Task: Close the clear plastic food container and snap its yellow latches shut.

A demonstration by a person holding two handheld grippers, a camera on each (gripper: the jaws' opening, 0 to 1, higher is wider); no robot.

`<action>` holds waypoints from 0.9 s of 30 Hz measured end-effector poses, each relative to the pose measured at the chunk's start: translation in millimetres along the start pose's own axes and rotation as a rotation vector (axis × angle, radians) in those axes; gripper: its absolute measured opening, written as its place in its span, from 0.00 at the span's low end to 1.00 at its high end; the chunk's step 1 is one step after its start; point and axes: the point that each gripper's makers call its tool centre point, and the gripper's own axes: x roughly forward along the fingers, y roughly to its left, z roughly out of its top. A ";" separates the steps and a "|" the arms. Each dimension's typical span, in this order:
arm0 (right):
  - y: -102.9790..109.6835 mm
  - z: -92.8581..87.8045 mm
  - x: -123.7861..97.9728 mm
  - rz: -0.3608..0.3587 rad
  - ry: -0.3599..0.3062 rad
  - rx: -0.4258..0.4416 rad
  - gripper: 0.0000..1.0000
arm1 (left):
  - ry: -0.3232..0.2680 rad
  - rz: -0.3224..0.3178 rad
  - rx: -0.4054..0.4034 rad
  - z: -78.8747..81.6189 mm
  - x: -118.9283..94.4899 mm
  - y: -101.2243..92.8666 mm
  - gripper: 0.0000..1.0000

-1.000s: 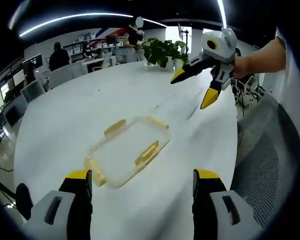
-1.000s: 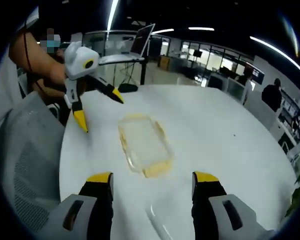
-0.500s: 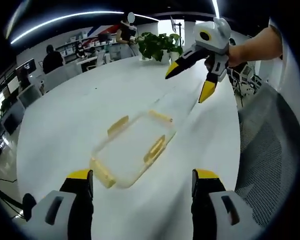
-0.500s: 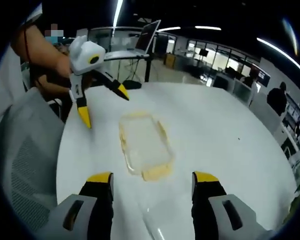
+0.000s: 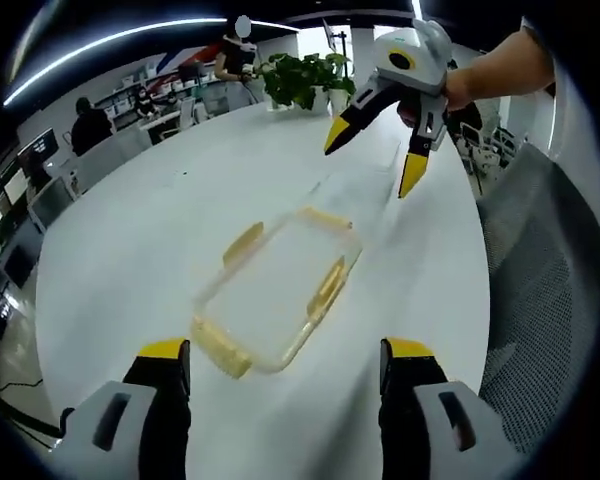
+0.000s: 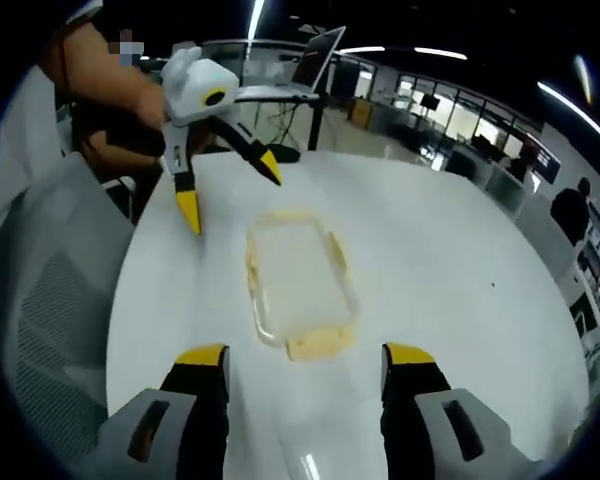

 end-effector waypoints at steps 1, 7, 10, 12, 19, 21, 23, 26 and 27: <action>0.2 -0.2 1.2 0.006 0.000 -0.006 0.61 | 0.002 -0.001 0.001 -0.8 0.1 0.6 0.78; -3.6 -3.6 7.3 0.018 0.024 -0.031 0.60 | 0.022 -0.012 0.006 -7.4 2.5 4.3 0.77; -4.5 -4.3 10.8 0.027 0.030 -0.036 0.60 | 0.031 -0.017 0.018 -8.9 4.2 6.4 0.77; -4.2 -4.5 12.8 0.034 0.041 -0.057 0.60 | 0.037 -0.024 0.028 -9.0 6.0 7.9 0.77; -7.3 1.5 22.3 0.049 0.058 -0.094 0.59 | 0.062 -0.048 0.078 -9.8 12.0 12.0 0.76; -7.0 3.5 24.9 0.057 0.061 -0.097 0.58 | 0.069 -0.054 0.093 -8.5 12.5 12.8 0.76; -7.6 3.7 26.9 0.059 0.085 -0.121 0.57 | 0.067 -0.062 0.104 -7.2 13.5 13.6 0.76; -8.2 6.8 29.6 0.068 0.087 -0.135 0.57 | 0.080 -0.068 0.118 -8.4 14.7 15.7 0.74; -9.7 6.2 31.6 0.069 0.092 -0.136 0.57 | 0.084 -0.073 0.124 -9.2 15.1 16.3 0.74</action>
